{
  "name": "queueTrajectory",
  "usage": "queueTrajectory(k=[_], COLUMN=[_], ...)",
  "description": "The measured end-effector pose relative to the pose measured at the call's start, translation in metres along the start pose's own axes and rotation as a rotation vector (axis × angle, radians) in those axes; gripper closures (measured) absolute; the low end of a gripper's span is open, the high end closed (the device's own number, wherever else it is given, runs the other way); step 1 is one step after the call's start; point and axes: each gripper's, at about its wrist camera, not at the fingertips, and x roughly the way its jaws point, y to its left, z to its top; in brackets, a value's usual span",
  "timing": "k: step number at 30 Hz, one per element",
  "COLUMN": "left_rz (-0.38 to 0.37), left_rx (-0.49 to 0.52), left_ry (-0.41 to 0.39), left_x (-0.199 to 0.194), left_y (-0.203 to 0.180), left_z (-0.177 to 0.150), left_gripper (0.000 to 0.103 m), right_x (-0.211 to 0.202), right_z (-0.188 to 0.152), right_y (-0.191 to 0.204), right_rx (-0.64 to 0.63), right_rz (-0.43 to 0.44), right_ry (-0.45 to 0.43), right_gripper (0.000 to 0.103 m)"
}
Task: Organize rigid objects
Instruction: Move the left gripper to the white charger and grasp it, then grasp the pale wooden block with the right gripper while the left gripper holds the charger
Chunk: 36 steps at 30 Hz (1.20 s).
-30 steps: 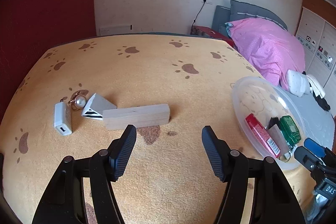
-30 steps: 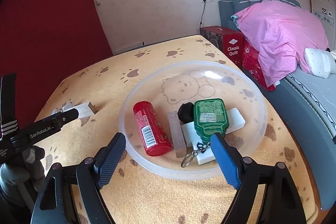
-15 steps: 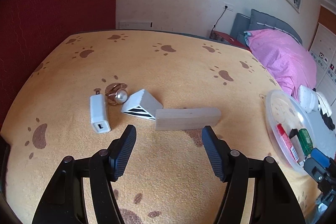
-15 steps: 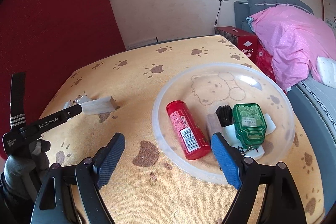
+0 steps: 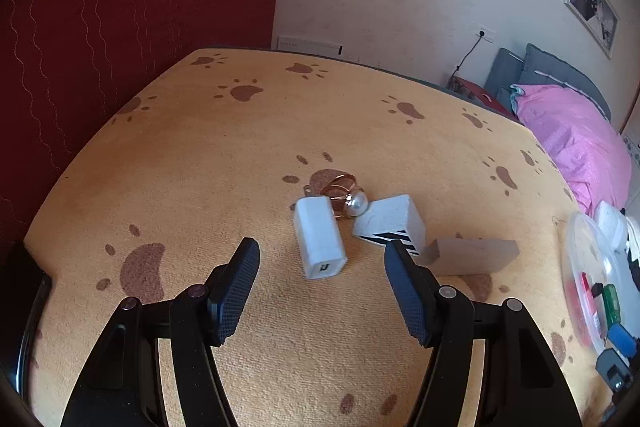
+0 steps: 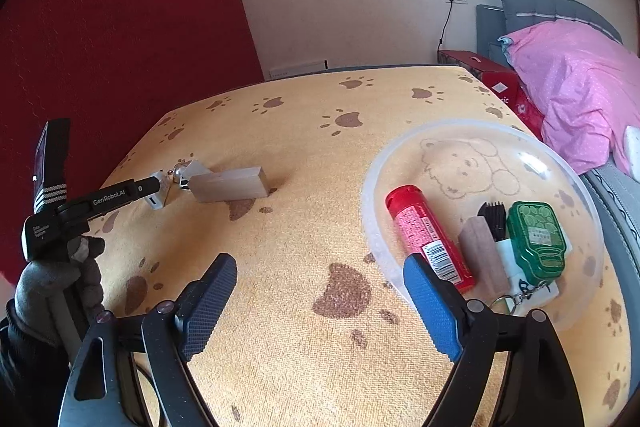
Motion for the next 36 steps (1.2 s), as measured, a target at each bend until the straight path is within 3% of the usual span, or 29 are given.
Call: queueTrajectory(k=[6, 17, 22, 30, 36], left_rz=[0.019, -0.018, -0.052, -0.045, -0.045], left_rx=[0.013, 0.017, -0.010, -0.037, -0.065], left_ry=[0.024, 0.047, 0.010, -0.067, -0.070], left_x=[0.015, 0.034, 0.027, 0.011, 0.010], left_y=[0.005, 0.004, 0.010, 0.016, 0.023], left_z=[0.003, 0.006, 0.005, 0.003, 0.002], left_gripper=[0.041, 0.081, 0.081, 0.081, 0.081], right_x=[0.007, 0.025, 0.039, 0.071, 0.099], right_z=[-0.002, -0.001, 0.005, 0.031, 0.045], right_y=[0.012, 0.030, 0.039, 0.052, 0.069], right_rx=[-0.020, -0.056, -0.061, -0.020, -0.002], right_rz=[0.009, 0.019, 0.031, 0.067, 0.072], right_ry=[0.020, 0.061, 0.088, 0.136, 0.167], right_gripper=[0.014, 0.014, 0.014, 0.010, 0.005])
